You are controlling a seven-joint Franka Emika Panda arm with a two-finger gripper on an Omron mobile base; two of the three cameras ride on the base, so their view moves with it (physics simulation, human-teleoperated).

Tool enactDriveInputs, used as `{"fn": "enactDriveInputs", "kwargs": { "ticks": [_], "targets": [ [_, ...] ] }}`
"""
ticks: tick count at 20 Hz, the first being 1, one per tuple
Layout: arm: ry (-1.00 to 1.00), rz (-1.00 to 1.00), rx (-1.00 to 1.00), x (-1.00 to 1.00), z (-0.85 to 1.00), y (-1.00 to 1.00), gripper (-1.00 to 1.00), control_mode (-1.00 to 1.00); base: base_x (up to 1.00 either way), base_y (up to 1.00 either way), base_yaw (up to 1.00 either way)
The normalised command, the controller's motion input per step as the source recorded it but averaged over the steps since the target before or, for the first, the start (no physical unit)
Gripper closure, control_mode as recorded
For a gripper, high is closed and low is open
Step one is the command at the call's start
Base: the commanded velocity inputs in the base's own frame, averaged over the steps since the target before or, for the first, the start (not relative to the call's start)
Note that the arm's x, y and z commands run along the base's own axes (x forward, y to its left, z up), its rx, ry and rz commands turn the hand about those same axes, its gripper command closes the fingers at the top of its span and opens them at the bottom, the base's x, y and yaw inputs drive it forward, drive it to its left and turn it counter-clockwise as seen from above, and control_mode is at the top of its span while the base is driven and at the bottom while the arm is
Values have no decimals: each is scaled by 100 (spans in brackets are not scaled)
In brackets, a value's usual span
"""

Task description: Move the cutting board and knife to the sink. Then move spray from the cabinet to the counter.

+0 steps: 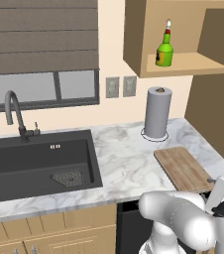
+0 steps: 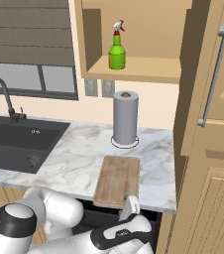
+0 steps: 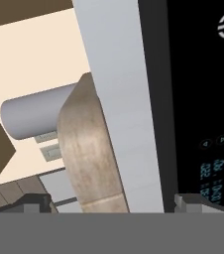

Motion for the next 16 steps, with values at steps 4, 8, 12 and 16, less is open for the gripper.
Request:
{"fn": "enactDriveInputs", "kwargs": {
  "ticks": [4, 8, 12, 16],
  "targets": [
    [0, 0, 0, 0, 0, 0, -100, -100, 0, 0, 0],
    [0, 0, 0, 0, 0, 0, -100, -100, 0, 0, 0],
    [1, 0, 0, 0, 0, 0, -100, -100, 0, 0, 0],
    [3, 0, 0, 0, 0, 0, 100, -100, 0, 0, 0]
  ]
}}
